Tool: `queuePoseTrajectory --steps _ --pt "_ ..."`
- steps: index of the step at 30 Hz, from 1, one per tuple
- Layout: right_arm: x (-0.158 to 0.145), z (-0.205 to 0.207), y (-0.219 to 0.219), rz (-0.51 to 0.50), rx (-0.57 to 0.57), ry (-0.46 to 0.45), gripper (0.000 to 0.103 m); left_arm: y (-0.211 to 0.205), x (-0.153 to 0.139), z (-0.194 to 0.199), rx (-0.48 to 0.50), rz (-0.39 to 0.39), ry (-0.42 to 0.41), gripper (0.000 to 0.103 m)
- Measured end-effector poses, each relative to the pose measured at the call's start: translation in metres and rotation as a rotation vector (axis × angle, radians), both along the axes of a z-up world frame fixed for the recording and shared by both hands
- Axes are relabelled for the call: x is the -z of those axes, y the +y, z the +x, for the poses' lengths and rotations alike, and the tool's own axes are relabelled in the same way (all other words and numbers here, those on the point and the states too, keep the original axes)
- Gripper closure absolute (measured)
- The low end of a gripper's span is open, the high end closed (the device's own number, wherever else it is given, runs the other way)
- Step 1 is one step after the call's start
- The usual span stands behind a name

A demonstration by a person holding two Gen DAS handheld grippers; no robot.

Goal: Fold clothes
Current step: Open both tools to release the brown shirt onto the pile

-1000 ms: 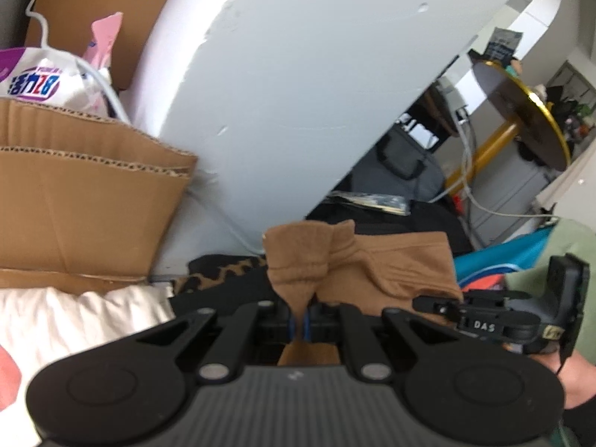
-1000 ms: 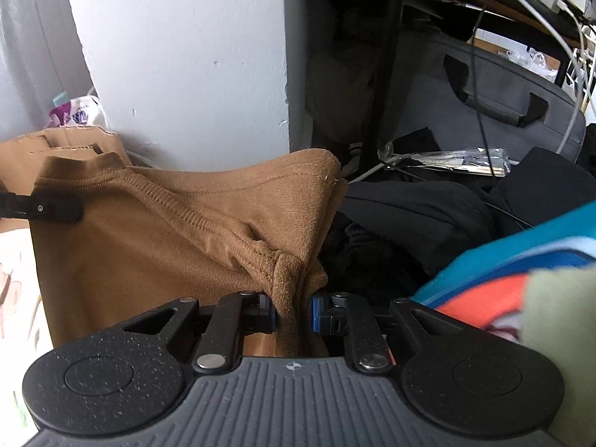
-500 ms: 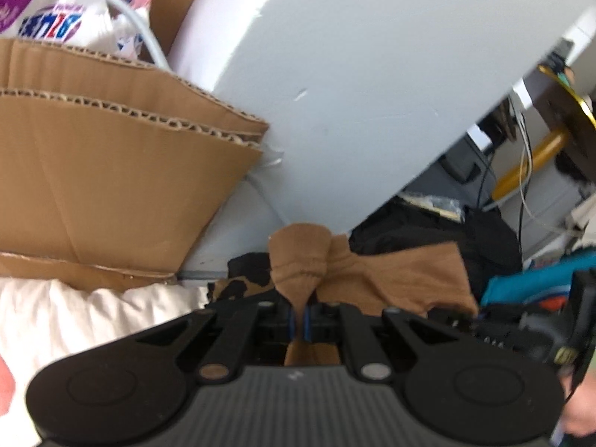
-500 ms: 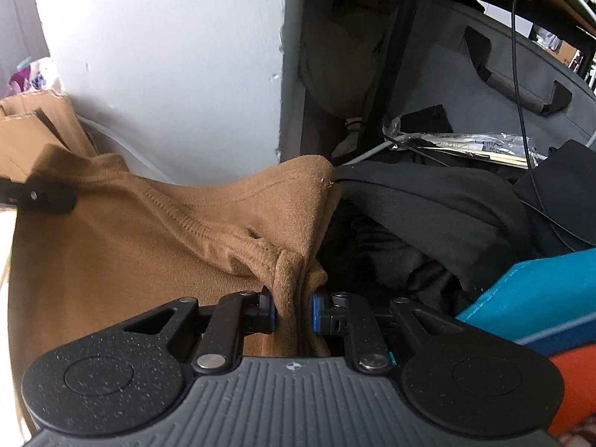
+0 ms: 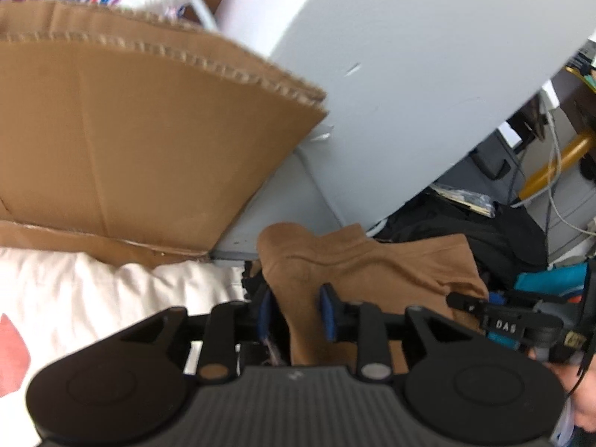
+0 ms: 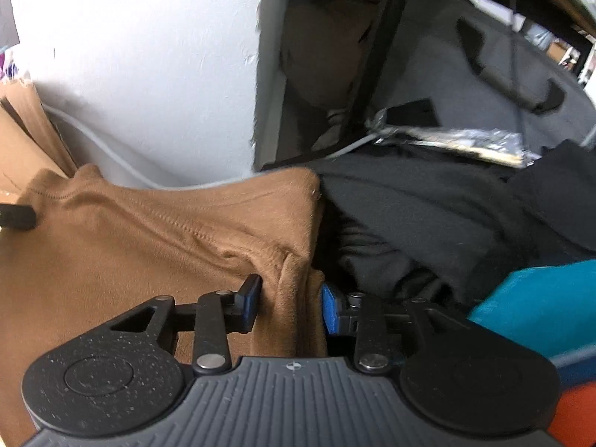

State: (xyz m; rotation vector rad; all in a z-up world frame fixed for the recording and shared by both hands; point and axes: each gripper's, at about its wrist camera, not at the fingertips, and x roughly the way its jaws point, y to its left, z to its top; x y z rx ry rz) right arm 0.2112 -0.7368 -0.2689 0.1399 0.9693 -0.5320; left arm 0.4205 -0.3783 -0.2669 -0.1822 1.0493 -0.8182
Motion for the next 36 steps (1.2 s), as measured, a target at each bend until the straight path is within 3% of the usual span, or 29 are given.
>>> queuePoseTrajectory --steps 8,10,12,17,24,36 --pt "-0.04 -0.031 0.024 -0.1 -0.008 -0.076 0.063 0.019 -0.028 -0.016 0.031 -0.069 -0.058 0.068" --pt "-0.042 -0.032 0.027 -0.086 -0.01 -0.096 0.076 0.017 -0.032 -0.023 0.05 -0.081 -0.064 0.068" --pt "-0.041 -0.032 0.029 -0.053 -0.015 -0.103 0.084 0.014 -0.034 -0.031 0.07 -0.088 -0.065 0.069" --pt "-0.021 -0.022 0.036 -0.016 -0.035 -0.091 0.084 0.002 -0.028 -0.048 0.139 -0.076 -0.075 0.071" --pt "0.014 -0.001 0.018 -0.038 0.017 -0.079 0.085 0.0 -0.013 -0.051 0.13 -0.038 -0.075 0.071" --pt "0.018 0.019 -0.013 -0.041 0.08 -0.12 0.084 0.0 -0.01 -0.066 0.181 -0.035 -0.066 0.071"
